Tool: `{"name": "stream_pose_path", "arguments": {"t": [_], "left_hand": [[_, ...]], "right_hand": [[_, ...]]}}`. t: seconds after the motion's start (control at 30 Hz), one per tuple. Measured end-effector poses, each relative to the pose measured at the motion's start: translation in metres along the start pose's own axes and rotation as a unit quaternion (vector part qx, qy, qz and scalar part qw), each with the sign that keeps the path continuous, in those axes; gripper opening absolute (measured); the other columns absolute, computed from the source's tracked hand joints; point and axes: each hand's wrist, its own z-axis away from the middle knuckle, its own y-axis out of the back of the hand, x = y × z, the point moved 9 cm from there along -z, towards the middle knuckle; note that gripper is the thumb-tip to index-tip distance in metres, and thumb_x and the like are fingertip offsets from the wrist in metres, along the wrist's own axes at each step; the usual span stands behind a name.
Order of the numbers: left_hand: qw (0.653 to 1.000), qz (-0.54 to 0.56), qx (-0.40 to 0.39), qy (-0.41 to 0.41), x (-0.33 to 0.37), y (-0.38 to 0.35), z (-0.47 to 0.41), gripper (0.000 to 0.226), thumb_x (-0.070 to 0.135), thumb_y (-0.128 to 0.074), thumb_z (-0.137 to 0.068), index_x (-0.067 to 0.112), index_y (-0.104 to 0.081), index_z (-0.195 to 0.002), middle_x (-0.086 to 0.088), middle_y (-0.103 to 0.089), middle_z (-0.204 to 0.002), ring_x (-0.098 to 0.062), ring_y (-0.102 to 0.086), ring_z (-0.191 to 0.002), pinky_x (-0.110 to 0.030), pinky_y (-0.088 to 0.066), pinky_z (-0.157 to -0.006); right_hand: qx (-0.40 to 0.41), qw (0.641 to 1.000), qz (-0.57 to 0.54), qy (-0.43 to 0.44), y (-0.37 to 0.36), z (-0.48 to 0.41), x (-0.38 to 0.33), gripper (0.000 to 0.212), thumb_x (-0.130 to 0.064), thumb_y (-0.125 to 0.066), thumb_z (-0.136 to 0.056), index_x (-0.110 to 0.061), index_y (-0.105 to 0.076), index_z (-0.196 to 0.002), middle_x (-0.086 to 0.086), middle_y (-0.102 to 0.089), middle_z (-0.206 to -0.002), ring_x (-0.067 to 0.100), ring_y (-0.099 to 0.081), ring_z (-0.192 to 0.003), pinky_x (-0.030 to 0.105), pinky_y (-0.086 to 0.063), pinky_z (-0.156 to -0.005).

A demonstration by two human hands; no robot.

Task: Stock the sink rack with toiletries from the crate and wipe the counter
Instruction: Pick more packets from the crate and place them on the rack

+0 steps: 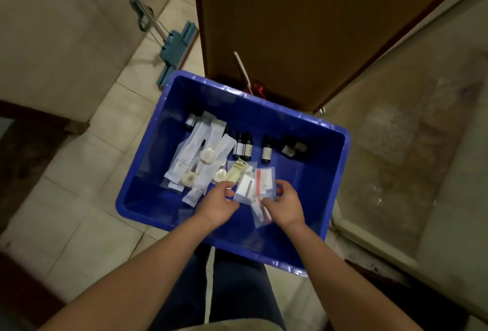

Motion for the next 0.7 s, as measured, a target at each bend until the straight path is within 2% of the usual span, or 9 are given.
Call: {"name": "stream_pose_path", "arguments": {"t": [0.07, 0.2, 0.3, 0.43, 0.57, 0.7], "left_hand": [[1.000, -0.015, -0.013, 0.001, -0.005, -0.010, -0.015, 0.049, 0.010, -0.061, -0.088, 0.018, -0.046, -0.133, 0.001, -0.053, -0.116, -0.016, -0.056, -0.100, -0.027, -0.048, -0.085], [0.999, -0.046, -0.027, -0.003, -0.013, -0.024, -0.040, 0.052, 0.011, -0.061, -0.086, 0.016, -0.047, -0.136, -0.002, -0.054, -0.128, -0.020, -0.056, -0.111, -0.036, -0.046, -0.100], [0.997, -0.070, -0.014, -0.010, -0.014, -0.029, -0.050, 0.055, 0.011, -0.062, -0.085, 0.013, -0.046, -0.137, -0.003, -0.051, -0.134, -0.023, -0.054, -0.118, -0.040, -0.045, -0.103], [0.995, -0.094, 0.004, -0.021, -0.011, -0.032, -0.058, 0.041, 0.010, -0.061, -0.086, 0.011, -0.053, -0.127, 0.001, -0.052, -0.117, -0.024, -0.058, -0.109, -0.038, -0.050, -0.092], [0.996, -0.088, 0.007, -0.013, -0.016, -0.035, -0.065, 0.047, 0.013, -0.063, -0.084, 0.014, -0.050, -0.129, -0.004, -0.055, -0.124, -0.025, -0.058, -0.108, -0.042, -0.050, -0.094], [0.997, -0.077, 0.007, -0.008, -0.016, -0.038, -0.068, 0.046, 0.013, -0.064, -0.084, 0.013, -0.048, -0.128, 0.001, -0.053, -0.113, -0.026, -0.058, -0.106, -0.046, -0.050, -0.093]], "right_hand": [[0.001, 1.000, -0.003, -0.016, -0.006, -0.012, 0.010, 0.065, -0.022, -0.071, -0.078, -0.022, -0.044, -0.138, 0.004, -0.053, -0.134, 0.024, -0.061, -0.109, 0.045, -0.055, -0.088], [-0.003, 0.999, 0.010, -0.048, -0.020, -0.029, 0.035, 0.067, -0.025, -0.074, -0.075, -0.020, -0.046, -0.135, 0.008, -0.054, -0.126, 0.028, -0.060, -0.106, 0.048, -0.056, -0.084], [-0.005, 0.998, 0.008, -0.055, -0.029, -0.036, 0.047, 0.064, -0.026, -0.076, -0.075, -0.020, -0.048, -0.131, 0.009, -0.054, -0.126, 0.028, -0.060, -0.104, 0.048, -0.056, -0.084], [0.011, 0.997, 0.043, -0.066, -0.030, -0.045, 0.051, 0.062, -0.025, -0.077, -0.076, -0.018, -0.047, -0.129, 0.007, -0.048, -0.130, 0.028, -0.055, -0.111, 0.044, -0.053, -0.090], [0.018, 0.991, 0.095, -0.097, -0.028, -0.053, 0.052, 0.068, -0.028, -0.080, -0.074, -0.017, -0.043, -0.130, 0.008, -0.044, -0.134, 0.031, -0.049, -0.120, 0.045, -0.050, -0.092], [0.037, 0.984, 0.144, -0.100, -0.026, -0.058, 0.047, 0.065, -0.030, -0.080, -0.074, -0.015, -0.041, -0.124, 0.009, -0.051, -0.128, 0.031, -0.051, -0.116, 0.045, -0.050, -0.090]]}}
